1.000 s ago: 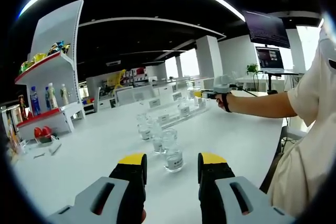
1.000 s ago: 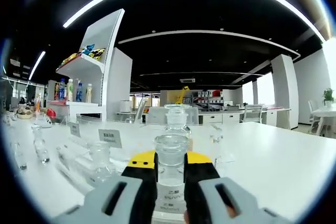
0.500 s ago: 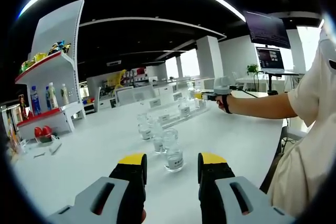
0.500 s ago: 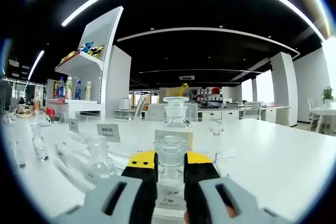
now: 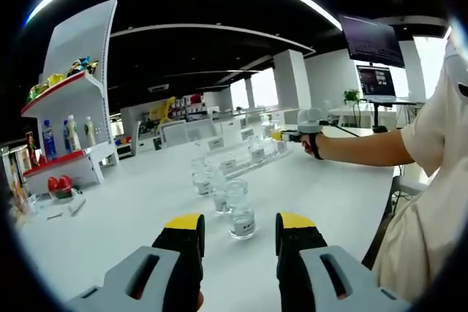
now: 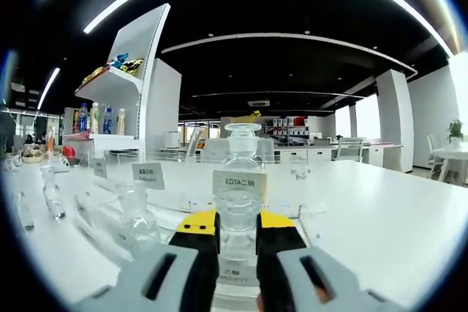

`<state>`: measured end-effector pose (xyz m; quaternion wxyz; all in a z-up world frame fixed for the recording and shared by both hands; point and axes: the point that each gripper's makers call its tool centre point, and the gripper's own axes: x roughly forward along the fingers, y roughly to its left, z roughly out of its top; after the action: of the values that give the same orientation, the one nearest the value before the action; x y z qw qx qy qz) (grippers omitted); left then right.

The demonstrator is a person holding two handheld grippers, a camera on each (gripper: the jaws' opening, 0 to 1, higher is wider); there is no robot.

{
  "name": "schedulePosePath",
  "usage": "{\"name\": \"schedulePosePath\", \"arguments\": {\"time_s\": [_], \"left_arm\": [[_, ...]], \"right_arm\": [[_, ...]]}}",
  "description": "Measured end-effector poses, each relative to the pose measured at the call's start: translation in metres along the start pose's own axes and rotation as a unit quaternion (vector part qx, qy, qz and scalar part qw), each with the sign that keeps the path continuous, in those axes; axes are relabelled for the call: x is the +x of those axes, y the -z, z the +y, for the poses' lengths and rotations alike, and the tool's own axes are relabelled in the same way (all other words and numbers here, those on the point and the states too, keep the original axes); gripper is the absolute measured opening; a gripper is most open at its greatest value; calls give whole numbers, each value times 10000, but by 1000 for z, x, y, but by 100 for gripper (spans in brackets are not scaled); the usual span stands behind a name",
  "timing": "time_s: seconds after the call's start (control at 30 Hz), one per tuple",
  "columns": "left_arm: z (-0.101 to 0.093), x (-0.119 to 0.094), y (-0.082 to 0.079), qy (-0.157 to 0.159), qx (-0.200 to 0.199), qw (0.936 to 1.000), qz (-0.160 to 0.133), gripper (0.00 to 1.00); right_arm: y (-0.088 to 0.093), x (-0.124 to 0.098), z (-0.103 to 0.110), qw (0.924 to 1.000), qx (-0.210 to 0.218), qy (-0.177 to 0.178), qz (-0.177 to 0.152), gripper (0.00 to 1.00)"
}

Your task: Identify the label on the chemical reagent bottle, grasp the chemical reagent bottle, and place it in the designated position on the reagent rack

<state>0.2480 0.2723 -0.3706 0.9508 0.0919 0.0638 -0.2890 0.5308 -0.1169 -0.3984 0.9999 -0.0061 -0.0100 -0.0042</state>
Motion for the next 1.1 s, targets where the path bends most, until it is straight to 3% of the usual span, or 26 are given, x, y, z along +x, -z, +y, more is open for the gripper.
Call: {"name": "schedulePosePath", "arguments": {"time_s": [1.1], "left_arm": [[-7, 2, -1, 70, 30, 10000, -20, 40]], "right_arm": [[5, 4, 1, 9997, -36, -183, 170, 21]]}}
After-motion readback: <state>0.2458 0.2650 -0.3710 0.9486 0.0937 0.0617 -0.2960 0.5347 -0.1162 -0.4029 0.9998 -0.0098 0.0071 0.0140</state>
